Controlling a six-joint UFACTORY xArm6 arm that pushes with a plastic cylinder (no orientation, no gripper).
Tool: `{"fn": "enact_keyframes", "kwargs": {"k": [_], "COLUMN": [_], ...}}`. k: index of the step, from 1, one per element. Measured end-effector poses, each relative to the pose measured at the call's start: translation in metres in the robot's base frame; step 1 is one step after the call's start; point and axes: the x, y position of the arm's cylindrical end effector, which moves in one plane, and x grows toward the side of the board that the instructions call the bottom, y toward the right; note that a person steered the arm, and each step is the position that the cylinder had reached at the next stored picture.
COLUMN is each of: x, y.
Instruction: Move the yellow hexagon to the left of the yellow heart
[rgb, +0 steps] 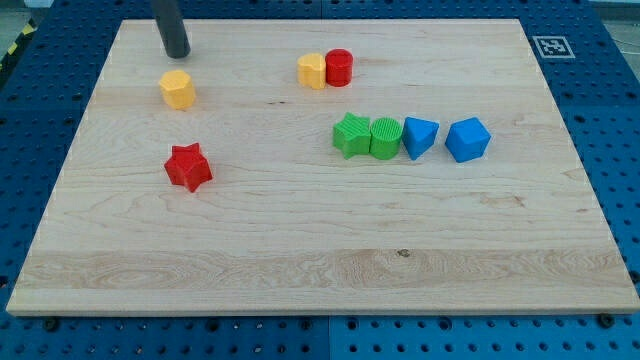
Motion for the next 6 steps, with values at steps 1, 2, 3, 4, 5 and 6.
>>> {"fn": "enact_keyframes", "kwargs": {"k": [1,2,3,4,5,6], "x": [0.004,0.019,0.045,0.069,0.092,0.098], "y": [-0.019,-0.03,-0.03,-0.029,-0.012,0.01]}}
